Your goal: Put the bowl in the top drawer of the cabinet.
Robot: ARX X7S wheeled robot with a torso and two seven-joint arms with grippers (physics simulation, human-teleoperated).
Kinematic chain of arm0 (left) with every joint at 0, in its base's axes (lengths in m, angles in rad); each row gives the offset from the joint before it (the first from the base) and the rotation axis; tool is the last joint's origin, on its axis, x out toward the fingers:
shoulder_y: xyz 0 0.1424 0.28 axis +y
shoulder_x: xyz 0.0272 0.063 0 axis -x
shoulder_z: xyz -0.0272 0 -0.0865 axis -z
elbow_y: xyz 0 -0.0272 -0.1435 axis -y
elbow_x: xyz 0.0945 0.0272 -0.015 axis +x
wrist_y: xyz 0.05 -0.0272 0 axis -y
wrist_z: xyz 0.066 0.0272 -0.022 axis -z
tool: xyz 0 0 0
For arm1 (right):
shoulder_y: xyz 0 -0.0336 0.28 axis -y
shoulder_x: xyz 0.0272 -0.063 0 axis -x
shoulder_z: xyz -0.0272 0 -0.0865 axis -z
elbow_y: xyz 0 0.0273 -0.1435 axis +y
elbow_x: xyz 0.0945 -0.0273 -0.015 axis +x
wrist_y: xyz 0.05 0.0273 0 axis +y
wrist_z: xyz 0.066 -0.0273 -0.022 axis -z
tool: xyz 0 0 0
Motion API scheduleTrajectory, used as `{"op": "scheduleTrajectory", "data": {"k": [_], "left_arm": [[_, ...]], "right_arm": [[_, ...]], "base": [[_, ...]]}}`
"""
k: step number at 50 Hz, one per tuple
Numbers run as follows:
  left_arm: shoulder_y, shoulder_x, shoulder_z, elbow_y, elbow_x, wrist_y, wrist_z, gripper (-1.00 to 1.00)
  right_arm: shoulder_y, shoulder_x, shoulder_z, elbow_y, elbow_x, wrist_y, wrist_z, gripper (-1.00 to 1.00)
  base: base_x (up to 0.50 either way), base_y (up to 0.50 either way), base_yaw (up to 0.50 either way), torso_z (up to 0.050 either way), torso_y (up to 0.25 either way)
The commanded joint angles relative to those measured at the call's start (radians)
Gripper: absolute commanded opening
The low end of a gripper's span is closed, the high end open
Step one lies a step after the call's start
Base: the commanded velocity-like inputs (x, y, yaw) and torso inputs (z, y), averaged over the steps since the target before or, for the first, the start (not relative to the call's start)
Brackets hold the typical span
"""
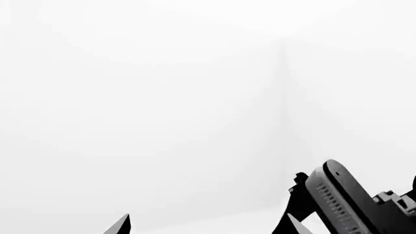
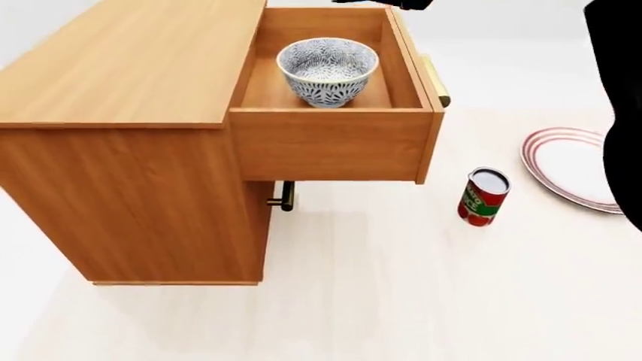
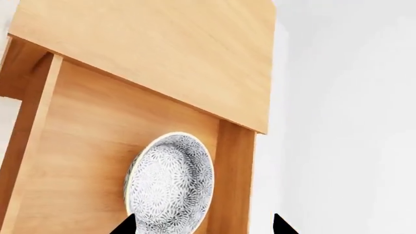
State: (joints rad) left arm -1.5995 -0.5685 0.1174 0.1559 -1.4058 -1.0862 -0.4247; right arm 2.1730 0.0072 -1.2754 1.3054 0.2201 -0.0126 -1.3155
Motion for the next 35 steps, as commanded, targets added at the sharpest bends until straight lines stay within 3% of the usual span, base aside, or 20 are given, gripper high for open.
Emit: {"op": "scheduleTrajectory", "data": {"k": [1, 12, 19, 35], "left_arm": [[0.019, 0.007, 0.000, -0.009, 0.012, 0.024, 0.012, 1.00], [0.057, 0.006, -0.009, -0.015, 0.019, 0.048, 0.017, 1.00], [0.069, 0.005, -0.016, -0.016, 0.015, 0.056, 0.008, 1.00], [0.066, -0.020, -0.076, 0.004, -0.066, 0.048, -0.092, 1.00]], "right_arm": [[-0.003, 0.021, 0.191, 0.003, -0.094, 0.002, 0.026, 1.00], [-0.018, 0.083, 0.309, -0.020, -0.077, 0.054, 0.092, 1.00], [-0.146, 0.307, 0.364, -0.585, -0.015, 0.410, 0.202, 1.00], [-0.359, 0.613, 0.600, -1.312, 0.188, 0.846, 0.464, 1.00]], "base": [[0.00, 0.00, 0.00, 0.000, 0.137], [0.00, 0.00, 0.00, 0.000, 0.137], [0.00, 0.00, 0.00, 0.000, 0.137], [0.00, 0.00, 0.00, 0.000, 0.137]]}}
